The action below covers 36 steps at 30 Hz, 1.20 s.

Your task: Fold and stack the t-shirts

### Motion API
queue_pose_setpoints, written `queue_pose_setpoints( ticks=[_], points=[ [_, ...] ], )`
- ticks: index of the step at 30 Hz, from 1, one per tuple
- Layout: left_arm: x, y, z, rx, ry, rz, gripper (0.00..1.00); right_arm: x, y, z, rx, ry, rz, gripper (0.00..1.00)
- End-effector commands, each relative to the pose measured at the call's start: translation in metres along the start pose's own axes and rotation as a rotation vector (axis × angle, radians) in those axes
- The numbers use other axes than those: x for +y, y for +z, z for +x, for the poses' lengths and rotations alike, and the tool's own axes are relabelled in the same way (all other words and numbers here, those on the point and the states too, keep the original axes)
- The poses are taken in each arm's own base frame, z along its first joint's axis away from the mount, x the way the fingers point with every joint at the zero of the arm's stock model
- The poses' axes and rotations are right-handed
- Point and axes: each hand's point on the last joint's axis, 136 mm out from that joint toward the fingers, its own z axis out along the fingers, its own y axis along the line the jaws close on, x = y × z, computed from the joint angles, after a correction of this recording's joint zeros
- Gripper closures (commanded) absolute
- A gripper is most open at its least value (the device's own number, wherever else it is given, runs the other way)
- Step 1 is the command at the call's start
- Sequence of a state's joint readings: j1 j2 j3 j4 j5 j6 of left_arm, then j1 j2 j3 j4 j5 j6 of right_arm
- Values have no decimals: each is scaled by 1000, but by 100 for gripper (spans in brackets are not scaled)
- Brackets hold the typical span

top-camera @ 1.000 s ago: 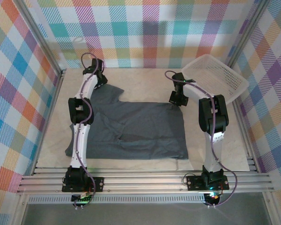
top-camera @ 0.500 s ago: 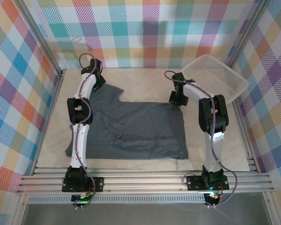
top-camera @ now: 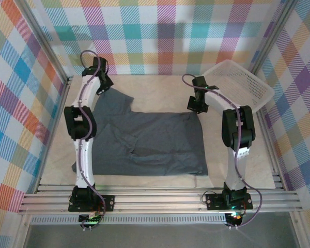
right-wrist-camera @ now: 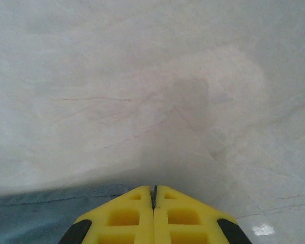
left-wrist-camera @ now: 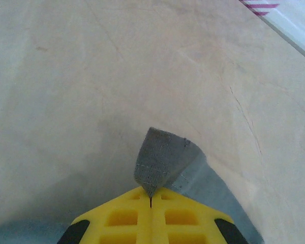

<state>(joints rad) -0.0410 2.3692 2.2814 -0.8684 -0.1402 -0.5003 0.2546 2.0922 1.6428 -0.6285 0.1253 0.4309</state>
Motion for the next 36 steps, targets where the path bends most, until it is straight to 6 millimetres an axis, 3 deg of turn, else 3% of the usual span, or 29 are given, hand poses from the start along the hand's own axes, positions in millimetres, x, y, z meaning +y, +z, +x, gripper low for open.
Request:
queue_pose_setpoints(
  ticks=[1, 7, 11, 15, 21, 27, 36],
  points=[
    [-5, -53, -5, -59, -14, 77, 100, 9, -24, -14, -56, -53, -55, 100],
    [22, -94, 41, -15, -62, 133, 100, 6, -42, -13, -87, -50, -54, 100],
    [54, -123, 79, 6, -90, 119, 100, -4, -61, -4, -114, -21, -31, 100],
    [99, -145, 122, 17, -101, 57, 100, -19, -70, 22, -100, 9, -1, 100],
    [161, -169, 174, 12, -118, -59, 100, -41, -63, 80, -5, 61, 26, 100],
    [203, -178, 200, -15, -155, -168, 100, -50, -55, 117, 79, 82, 43, 100],
    [234, -200, 192, -124, -202, -293, 100, -60, -63, 127, 89, 66, 93, 100]
  ],
)
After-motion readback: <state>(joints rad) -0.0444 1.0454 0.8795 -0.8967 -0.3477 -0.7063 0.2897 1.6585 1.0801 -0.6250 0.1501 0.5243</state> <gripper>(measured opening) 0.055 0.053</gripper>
